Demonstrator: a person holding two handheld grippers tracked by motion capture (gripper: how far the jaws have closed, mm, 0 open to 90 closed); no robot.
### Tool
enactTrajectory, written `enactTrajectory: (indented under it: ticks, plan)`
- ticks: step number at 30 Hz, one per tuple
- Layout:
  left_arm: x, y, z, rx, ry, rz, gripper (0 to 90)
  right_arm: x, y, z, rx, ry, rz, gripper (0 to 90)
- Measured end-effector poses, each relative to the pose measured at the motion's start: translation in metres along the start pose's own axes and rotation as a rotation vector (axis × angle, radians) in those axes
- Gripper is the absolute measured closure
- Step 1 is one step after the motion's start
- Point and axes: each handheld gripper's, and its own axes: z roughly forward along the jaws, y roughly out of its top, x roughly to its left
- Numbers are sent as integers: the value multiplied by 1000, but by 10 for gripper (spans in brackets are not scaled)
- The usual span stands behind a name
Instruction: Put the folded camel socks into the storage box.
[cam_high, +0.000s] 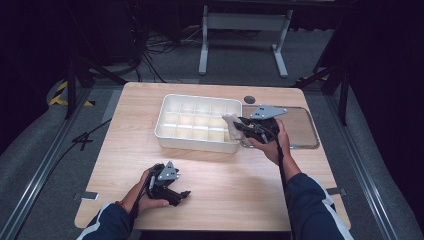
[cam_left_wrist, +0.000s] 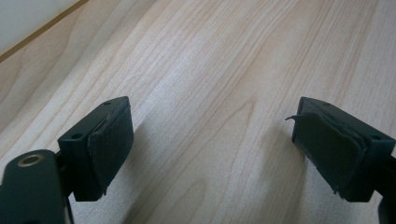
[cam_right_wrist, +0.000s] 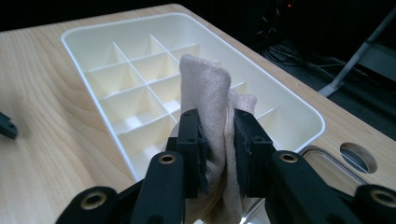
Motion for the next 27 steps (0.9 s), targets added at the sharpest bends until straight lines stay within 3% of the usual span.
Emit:
enactTrajectory:
  ticks: [6,13,18,21,27]
  plan:
    - [0,0,0,0,0,0,129,-6,-5,18,44,-14,-1,743]
    - [0,0,0,1,-1,-1,129,-4,-9,33,119,9,-54,741]
    - [0,0,0,-3,-1,-4,129,0,-10,42,198,33,-91,741]
    - [0,0,0,-3,-1,-5,129,4,-12,51,274,40,-108,741]
    - [0,0,0,-4,-1,-5,129,-2,-10,55,337,74,-65,741]
